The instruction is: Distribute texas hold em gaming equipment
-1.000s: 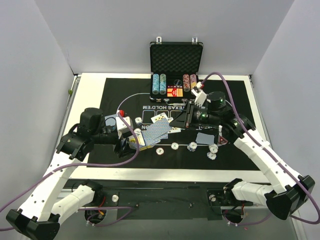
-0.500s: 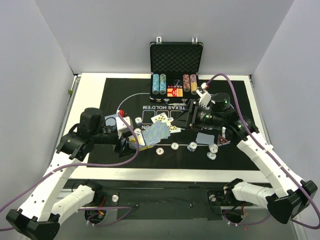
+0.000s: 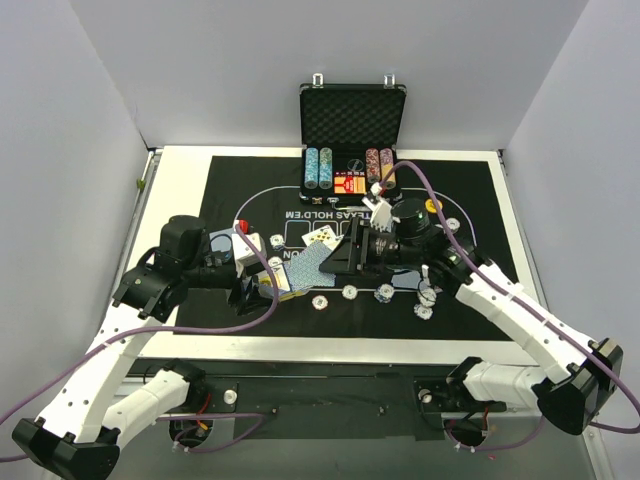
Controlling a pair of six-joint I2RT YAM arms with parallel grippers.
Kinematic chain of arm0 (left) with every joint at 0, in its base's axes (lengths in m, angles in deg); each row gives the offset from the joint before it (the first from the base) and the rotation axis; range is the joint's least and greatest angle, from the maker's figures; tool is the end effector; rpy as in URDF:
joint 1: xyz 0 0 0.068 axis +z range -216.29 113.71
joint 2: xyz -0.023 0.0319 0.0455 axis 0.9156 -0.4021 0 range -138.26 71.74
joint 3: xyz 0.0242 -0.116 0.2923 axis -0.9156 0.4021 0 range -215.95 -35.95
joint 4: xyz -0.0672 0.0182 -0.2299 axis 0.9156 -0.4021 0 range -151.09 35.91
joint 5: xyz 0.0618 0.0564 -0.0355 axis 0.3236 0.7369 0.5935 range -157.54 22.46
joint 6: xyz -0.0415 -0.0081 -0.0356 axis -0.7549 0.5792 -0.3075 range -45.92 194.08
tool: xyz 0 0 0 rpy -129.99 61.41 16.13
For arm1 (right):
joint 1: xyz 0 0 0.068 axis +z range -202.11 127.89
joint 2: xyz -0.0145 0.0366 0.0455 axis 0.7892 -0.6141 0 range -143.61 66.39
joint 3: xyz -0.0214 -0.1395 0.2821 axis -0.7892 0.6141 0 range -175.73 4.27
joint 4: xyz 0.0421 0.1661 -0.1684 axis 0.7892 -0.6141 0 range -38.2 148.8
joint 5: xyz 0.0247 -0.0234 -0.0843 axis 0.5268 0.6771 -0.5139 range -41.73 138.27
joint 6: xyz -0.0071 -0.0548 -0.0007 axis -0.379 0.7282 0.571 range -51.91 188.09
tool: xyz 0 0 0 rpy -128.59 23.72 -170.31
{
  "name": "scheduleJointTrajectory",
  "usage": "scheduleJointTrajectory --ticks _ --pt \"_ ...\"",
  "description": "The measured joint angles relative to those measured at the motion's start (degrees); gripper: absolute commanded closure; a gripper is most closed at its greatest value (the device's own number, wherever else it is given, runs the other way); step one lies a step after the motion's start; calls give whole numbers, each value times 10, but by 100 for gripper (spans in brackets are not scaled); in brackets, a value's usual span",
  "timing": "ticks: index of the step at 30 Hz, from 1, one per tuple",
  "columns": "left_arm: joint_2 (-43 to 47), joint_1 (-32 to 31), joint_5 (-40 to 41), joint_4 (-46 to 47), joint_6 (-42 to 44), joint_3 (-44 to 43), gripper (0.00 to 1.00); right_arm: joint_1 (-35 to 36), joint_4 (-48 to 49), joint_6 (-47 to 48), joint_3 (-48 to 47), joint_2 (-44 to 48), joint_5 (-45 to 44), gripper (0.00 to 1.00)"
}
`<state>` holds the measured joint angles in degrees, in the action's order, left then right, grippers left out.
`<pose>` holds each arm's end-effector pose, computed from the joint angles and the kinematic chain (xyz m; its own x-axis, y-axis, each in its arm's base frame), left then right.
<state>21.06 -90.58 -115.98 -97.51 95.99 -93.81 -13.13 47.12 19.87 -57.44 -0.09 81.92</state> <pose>0.0956 -0.0740 0.3804 -0.1926 0.3586 -0.9134 0.9646 0.2399 -0.1093 0.1615 0.1576 0.4073 -0.8453 0.1145 -0.5219 -0.4599 0.3413 0.8198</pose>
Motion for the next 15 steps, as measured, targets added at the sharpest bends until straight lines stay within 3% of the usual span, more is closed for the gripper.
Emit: scheduleJointTrajectory --ticks 5,15 --pt "0 0 0 0 -1 0 100 5 7 -11 18 5 -11 56" --pt "0 0 0 0 -1 0 100 5 22 -34 38 22 -15 71"
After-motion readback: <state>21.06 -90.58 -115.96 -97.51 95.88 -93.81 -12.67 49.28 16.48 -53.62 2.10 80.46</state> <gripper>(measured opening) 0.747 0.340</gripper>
